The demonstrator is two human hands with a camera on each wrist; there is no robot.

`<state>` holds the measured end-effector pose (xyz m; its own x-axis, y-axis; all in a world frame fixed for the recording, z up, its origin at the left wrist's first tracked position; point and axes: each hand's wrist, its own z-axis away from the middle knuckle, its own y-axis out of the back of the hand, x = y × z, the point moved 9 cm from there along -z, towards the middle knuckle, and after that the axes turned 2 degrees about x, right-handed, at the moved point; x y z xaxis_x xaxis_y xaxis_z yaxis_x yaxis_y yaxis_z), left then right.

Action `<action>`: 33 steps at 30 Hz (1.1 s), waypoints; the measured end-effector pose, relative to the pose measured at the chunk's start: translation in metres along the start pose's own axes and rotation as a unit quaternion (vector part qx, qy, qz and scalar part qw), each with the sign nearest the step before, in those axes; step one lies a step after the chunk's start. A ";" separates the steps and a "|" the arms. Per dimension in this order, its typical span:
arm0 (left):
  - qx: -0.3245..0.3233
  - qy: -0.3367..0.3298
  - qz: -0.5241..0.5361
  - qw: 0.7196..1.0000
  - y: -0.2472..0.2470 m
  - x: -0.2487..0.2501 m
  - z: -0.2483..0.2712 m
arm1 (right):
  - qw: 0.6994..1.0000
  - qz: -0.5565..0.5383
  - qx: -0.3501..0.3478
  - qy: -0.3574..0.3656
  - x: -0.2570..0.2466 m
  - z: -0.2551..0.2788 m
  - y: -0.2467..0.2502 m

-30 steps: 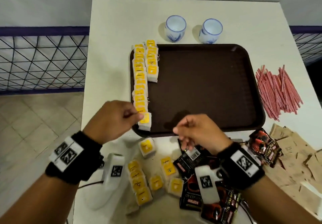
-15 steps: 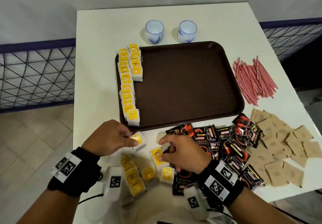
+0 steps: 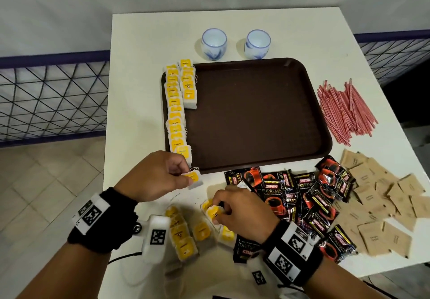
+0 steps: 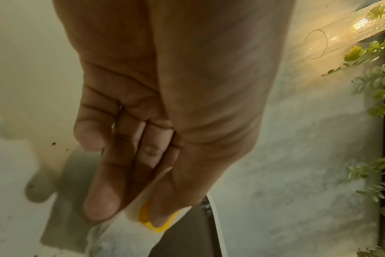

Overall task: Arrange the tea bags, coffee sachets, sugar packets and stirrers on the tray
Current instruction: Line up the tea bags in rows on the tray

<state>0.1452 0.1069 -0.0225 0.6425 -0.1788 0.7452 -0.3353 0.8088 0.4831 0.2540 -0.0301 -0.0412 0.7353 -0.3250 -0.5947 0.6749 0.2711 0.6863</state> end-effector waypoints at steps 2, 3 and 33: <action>-0.008 -0.002 -0.006 1.000 0.001 0.004 -0.002 | 1.000 -0.012 0.000 0.010 -0.001 0.000 -0.001; -0.010 -0.003 -0.010 1.000 0.001 0.006 -0.002 | 1.000 -0.022 -0.002 0.014 -0.001 0.000 -0.002; 0.126 -0.099 -0.179 0.971 0.088 0.044 -0.134 | 0.924 -0.378 0.010 -0.052 0.015 -0.080 0.069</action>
<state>0.2363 0.2453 -0.0089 0.6127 -0.5468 0.5706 -0.2891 0.5169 0.8058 0.3163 0.0559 -0.0365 0.0435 -0.5006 -0.8646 0.9914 -0.0854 0.0993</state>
